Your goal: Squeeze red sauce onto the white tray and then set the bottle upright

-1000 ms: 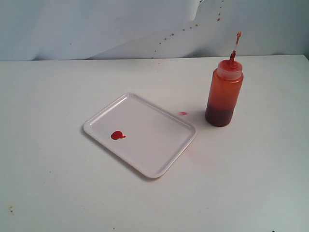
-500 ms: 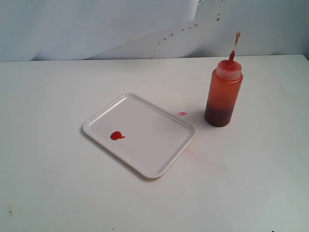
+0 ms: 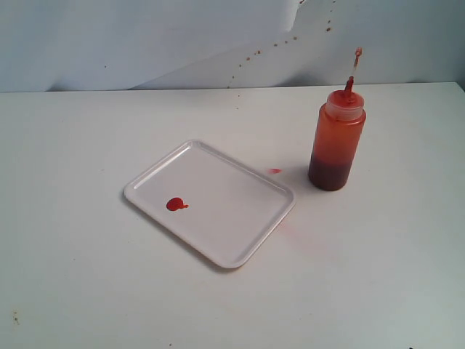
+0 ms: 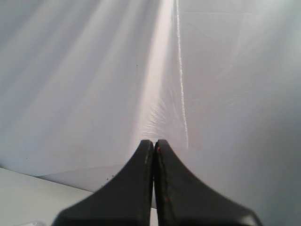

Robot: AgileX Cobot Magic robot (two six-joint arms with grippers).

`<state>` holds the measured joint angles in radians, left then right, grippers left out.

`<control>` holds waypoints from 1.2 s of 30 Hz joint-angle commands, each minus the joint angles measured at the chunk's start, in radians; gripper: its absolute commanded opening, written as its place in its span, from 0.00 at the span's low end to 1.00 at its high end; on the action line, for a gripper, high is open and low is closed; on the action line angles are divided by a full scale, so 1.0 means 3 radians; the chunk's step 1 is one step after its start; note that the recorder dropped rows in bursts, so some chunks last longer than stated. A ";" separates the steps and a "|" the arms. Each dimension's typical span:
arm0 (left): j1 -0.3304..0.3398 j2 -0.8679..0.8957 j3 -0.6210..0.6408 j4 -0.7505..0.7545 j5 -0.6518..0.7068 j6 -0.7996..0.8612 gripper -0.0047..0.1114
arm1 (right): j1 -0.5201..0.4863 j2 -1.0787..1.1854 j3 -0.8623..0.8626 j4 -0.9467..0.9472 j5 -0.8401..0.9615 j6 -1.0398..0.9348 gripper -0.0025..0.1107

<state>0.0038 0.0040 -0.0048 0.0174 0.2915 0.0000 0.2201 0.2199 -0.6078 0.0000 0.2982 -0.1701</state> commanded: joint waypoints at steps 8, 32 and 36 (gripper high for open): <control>0.0223 -0.0013 0.0016 0.0004 -0.0023 0.0000 0.04 | -0.0002 -0.0019 0.0019 0.0034 0.0016 -0.0001 0.02; -0.0262 -0.0013 0.0016 0.0004 -0.0023 0.0000 0.04 | -0.0002 -0.0019 0.0019 0.0034 0.0016 -0.0001 0.02; -0.0262 -0.0013 0.0016 0.0004 -0.0023 0.0000 0.04 | -0.0002 -0.0019 0.0019 0.0034 0.0016 -0.0001 0.02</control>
<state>-0.0708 0.0040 -0.0048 0.0174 0.2915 0.0000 0.2201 0.2199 -0.6078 0.0000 0.2982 -0.1701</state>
